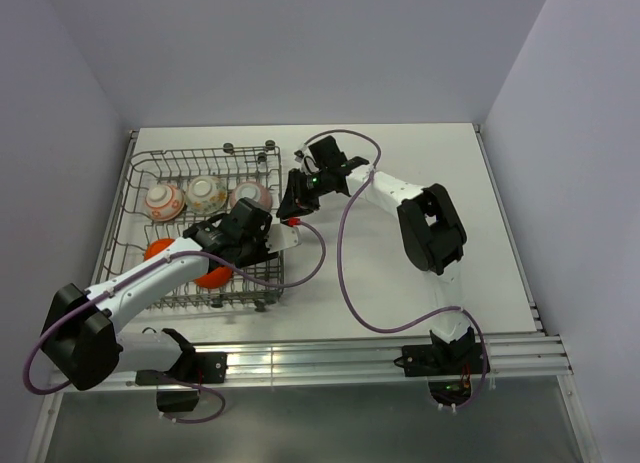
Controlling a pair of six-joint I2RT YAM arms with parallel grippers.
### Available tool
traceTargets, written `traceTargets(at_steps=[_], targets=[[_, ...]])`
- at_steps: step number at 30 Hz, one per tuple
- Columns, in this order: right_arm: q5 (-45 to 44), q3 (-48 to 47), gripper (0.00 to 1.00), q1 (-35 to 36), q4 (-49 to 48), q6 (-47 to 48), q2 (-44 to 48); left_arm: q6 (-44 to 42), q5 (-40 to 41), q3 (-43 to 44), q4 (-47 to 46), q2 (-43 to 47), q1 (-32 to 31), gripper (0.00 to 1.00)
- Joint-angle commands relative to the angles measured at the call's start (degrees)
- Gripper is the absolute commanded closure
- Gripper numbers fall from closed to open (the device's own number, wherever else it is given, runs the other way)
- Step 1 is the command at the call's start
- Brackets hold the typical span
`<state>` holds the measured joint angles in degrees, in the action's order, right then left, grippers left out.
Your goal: Load the bowls into the dish rack
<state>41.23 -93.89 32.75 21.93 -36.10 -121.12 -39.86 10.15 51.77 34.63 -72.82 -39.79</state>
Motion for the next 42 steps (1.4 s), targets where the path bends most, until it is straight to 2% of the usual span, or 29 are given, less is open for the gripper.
traceTargets(at_steps=[1,4,9,13,16,26,33,36,37,42], targets=[[0.8,-2.2,0.63,0.7,-2.1,-1.7,-0.3,-0.4,-0.5,1.1,-1.2,0.8,-0.4,1.00],[1.3,-2.7,0.57,0.9,-2.4,-2.5,-1.2,-0.6,-0.7,1.1,-1.1,0.6,-0.3,1.00],[3.1,-2.6,0.62,0.9,-3.7,-4.2,-2.8,-0.7,-0.8,1.1,-1.0,0.2,-0.3,1.00],[3.4,-2.3,0.78,0.8,-4.4,-4.7,-3.7,-0.8,-0.7,1.0,-1.2,-0.2,-0.3,1.00],[3.8,-1.9,1.00,0.9,-4.8,-5.2,-3.8,-1.5,-0.2,0.5,-1.8,-0.7,-0.4,0.99],[4.0,-1.6,1.00,0.8,-4.8,-5.4,-3.3,-1.7,4.0,-1.0,-5.2,-4.1,-1.0,0.96],[4.1,-1.6,1.00,0.8,-4.5,-5.3,-3.2,-2.0,3.4,-2.0,-5.6,-5.1,-1.3,0.90],[4.0,-1.7,1.00,0.9,-4.4,-5.1,-3.2,-2.2,2.8,-2.8,-5.2,-5.1,-1.4,0.81],[4.1,-1.7,1.00,0.9,-4.1,-4.9,-3.2,-2.0,2.3,-2.9,-4.7,-5.1,-1.4,0.74],[3.9,-2.0,1.00,0.9,-3.7,-4.6,-3.5,-1.3,0.6,-2.6,-2.9,-4.5,-1.9,0.55]])
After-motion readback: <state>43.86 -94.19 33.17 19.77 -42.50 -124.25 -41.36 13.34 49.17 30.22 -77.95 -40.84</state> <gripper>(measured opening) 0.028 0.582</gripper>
